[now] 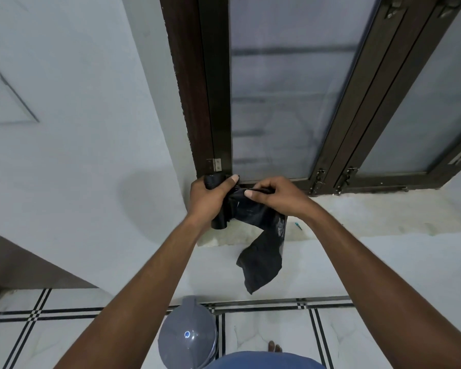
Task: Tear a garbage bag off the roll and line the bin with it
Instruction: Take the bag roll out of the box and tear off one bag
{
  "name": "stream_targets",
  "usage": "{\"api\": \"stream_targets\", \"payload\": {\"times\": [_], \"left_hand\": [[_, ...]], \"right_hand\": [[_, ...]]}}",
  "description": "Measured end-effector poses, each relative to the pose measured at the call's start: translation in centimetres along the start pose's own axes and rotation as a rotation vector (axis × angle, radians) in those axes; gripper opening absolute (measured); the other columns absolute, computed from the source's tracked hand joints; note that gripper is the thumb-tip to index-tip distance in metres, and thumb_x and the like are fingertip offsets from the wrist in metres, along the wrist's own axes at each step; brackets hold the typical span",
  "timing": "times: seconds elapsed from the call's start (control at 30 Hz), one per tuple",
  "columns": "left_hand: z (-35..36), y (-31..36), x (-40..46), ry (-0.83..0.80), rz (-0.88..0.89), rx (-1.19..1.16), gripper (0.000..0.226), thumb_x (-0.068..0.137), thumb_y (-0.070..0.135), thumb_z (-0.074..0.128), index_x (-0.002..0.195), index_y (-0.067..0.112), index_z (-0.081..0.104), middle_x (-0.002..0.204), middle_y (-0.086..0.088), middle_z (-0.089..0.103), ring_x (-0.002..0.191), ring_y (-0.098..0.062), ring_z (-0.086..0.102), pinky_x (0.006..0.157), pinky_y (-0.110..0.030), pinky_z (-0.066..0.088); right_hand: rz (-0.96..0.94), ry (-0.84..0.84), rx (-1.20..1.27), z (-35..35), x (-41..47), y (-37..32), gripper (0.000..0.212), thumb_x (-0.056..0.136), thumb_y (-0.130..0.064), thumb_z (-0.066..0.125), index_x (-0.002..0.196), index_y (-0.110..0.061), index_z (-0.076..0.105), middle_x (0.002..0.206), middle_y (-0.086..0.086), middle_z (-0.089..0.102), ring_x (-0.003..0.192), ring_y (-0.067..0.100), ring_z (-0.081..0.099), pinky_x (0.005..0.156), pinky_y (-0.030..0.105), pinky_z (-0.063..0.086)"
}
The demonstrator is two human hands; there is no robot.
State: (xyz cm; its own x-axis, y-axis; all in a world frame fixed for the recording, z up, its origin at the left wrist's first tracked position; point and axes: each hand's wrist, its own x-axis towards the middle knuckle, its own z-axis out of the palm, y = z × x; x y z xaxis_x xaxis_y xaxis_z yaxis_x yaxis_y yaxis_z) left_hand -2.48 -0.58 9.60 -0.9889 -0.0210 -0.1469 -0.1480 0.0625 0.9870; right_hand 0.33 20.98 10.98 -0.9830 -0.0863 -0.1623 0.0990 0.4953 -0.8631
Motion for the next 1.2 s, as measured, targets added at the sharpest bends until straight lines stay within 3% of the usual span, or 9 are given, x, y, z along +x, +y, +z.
{"api": "stream_targets", "payload": {"times": [0.13, 0.3, 0.4, 0.47, 0.63, 0.97, 1.07, 1.2], "left_hand": [[-0.2, -0.2, -0.1, -0.177, -0.052, -0.085, 0.042, 0.085, 0.044, 0.094, 0.116, 0.018, 0.083, 0.112, -0.001, 0.087, 0.108, -0.021, 0.083, 0.108, -0.049, 0.062], [-0.4, -0.1, 0.2, -0.285, -0.067, -0.072, 0.037, 0.086, 0.022, 0.095, 0.121, 0.015, 0.083, 0.119, -0.003, 0.086, 0.113, -0.021, 0.081, 0.112, -0.047, 0.059], [-0.2, 0.0, 0.3, -0.248, -0.053, -0.086, 0.034, 0.085, 0.015, 0.095, 0.117, 0.012, 0.085, 0.115, -0.006, 0.086, 0.110, -0.025, 0.082, 0.111, -0.050, 0.060], [0.3, 0.1, 0.3, -0.212, -0.038, -0.099, 0.031, 0.085, 0.012, 0.094, 0.114, 0.009, 0.085, 0.112, -0.008, 0.087, 0.107, -0.028, 0.083, 0.108, -0.051, 0.062], [1.6, -0.2, 0.0, -0.124, -0.035, -0.138, 0.028, 0.083, 0.009, 0.095, 0.110, 0.008, 0.085, 0.106, -0.009, 0.087, 0.102, -0.029, 0.084, 0.104, -0.050, 0.064], [2.3, -1.7, -0.5, -0.039, -0.024, -0.135, 0.023, 0.082, 0.012, 0.096, 0.102, 0.014, 0.086, 0.100, -0.002, 0.088, 0.099, -0.024, 0.084, 0.101, -0.047, 0.065], [1.7, -1.7, -0.2, -0.060, -0.049, -0.171, 0.023, 0.085, 0.010, 0.094, 0.106, 0.012, 0.086, 0.104, -0.006, 0.087, 0.102, -0.027, 0.084, 0.103, -0.048, 0.064], [0.2, -1.8, 0.5, -0.098, -0.063, -0.157, 0.027, 0.086, 0.013, 0.093, 0.112, 0.011, 0.085, 0.109, -0.007, 0.087, 0.106, -0.027, 0.083, 0.107, -0.053, 0.062]], "right_hand": [[-0.029, 0.070, 0.091, -0.1, 0.3, 0.4, 0.020, 0.102, -0.043, 0.079, 0.096, -0.025, 0.084, 0.090, -0.006, 0.082, 0.086, 0.007, 0.077, 0.081, 0.027, 0.057], [-0.024, 0.074, 0.219, -0.2, 0.3, 1.0, 0.020, 0.105, -0.032, 0.077, 0.098, -0.014, 0.081, 0.085, -0.005, 0.080, 0.082, 0.006, 0.076, 0.077, 0.020, 0.056], [0.007, 0.140, 0.312, 0.3, 0.4, 1.5, 0.021, 0.102, -0.032, 0.080, 0.102, -0.012, 0.084, 0.095, 0.004, 0.085, 0.096, 0.026, 0.083, 0.091, 0.037, 0.065], [0.019, 0.215, 0.332, 0.8, 0.5, 1.8, 0.018, 0.100, -0.032, 0.083, 0.103, -0.014, 0.087, 0.098, 0.006, 0.086, 0.101, 0.030, 0.083, 0.097, 0.044, 0.065], [0.023, 0.349, 0.355, 1.6, 0.6, 2.2, 0.012, 0.099, -0.027, 0.085, 0.098, -0.015, 0.088, 0.092, 0.003, 0.086, 0.089, 0.019, 0.082, 0.090, 0.038, 0.065], [0.079, 0.449, 0.354, 3.3, 0.4, 1.9, 0.017, 0.099, -0.029, 0.084, 0.084, -0.021, 0.087, 0.084, -0.003, 0.085, 0.087, 0.018, 0.082, 0.086, 0.034, 0.064], [0.104, 0.396, 0.374, 3.4, 0.1, 1.3, 0.020, 0.102, -0.032, 0.082, 0.088, -0.018, 0.087, 0.088, 0.000, 0.086, 0.090, 0.018, 0.082, 0.088, 0.035, 0.063], [0.203, 0.101, 0.511, 2.9, -1.0, 0.8, 0.037, 0.102, -0.045, 0.078, 0.104, -0.010, 0.088, 0.101, 0.009, 0.087, 0.099, 0.023, 0.084, 0.092, 0.034, 0.063]]}}
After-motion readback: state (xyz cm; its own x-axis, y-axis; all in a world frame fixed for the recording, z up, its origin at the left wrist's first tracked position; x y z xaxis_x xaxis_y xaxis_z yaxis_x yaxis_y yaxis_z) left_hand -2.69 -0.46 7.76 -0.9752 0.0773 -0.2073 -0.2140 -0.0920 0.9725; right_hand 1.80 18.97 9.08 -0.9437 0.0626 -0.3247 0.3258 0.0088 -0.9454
